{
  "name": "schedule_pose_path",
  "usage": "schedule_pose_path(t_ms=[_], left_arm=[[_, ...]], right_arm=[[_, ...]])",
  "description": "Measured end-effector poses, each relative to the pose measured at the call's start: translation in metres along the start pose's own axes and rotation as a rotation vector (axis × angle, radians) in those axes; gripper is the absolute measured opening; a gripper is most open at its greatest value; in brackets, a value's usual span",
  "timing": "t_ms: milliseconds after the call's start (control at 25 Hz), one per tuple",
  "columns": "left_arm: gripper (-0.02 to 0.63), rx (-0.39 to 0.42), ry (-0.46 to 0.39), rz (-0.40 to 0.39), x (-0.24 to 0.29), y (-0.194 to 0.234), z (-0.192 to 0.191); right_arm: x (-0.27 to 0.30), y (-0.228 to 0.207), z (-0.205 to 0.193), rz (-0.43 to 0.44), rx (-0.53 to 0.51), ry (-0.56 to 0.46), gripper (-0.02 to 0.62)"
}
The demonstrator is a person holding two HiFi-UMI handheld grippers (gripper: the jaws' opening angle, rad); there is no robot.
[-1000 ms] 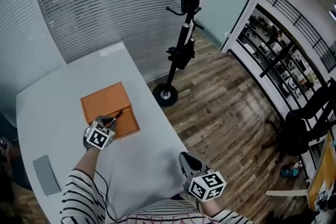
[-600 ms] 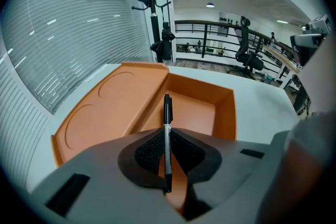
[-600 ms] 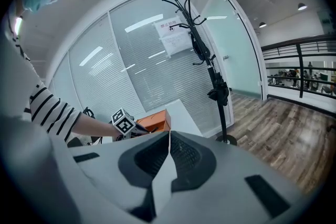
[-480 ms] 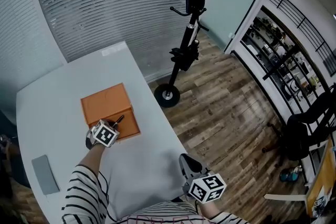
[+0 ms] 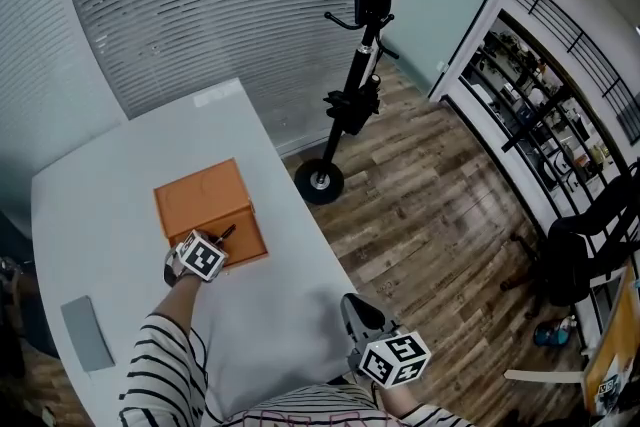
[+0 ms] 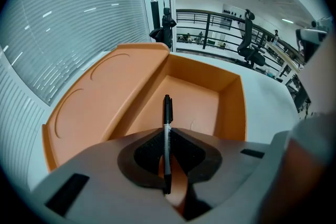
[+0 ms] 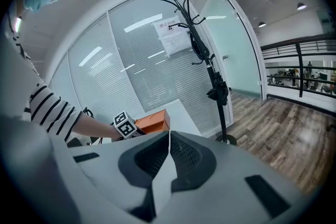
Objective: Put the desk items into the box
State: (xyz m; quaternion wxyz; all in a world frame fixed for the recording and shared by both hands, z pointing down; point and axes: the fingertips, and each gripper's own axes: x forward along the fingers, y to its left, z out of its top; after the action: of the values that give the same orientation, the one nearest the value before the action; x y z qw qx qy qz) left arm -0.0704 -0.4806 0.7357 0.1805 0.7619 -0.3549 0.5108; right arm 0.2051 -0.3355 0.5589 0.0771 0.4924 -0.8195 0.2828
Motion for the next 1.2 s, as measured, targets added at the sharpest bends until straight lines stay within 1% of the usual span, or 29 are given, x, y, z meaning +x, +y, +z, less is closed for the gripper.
schedule_pose_path(t_ms=[240,440,560,720,920,1080,1200], left_arm=[[0.056,-0.016,-0.013,0.005,-0.001,0.001,-0.001],[0.067,-0.012,-0.024,0.012,-0.003,0.000,-0.002],[0.099,-0.017,-0.039,0.022,-0.007,0.000,-0.001],[0.115,-0.021,-0.076,0.029,-0.018,-0.003,0.005],[0.117,-0.044,-0.155,0.051,-0.038,-0.003,0.012],[0.117,-0.076,-0.256,0.084,-0.063,0.001,0.021],[0.117,-0.080,-0.328,0.110,-0.083,0.002,0.027]], right_arm=[[-0.003,0.002,-0.001,-0.002,-0.001,-0.002,0.028],[-0.008,0.003,-0.001,-0.009,-0.003,-0.007,0.028],[-0.011,0.001,-0.003,-0.016,-0.005,-0.008,0.028],[-0.016,0.004,-0.005,-0.015,-0.008,-0.008,0.028],[-0.021,0.014,-0.008,0.001,-0.018,-0.007,0.028],[-0.024,0.023,-0.009,0.011,-0.028,-0.010,0.028],[-0.026,0.027,-0.011,0.015,-0.035,-0.009,0.028]])
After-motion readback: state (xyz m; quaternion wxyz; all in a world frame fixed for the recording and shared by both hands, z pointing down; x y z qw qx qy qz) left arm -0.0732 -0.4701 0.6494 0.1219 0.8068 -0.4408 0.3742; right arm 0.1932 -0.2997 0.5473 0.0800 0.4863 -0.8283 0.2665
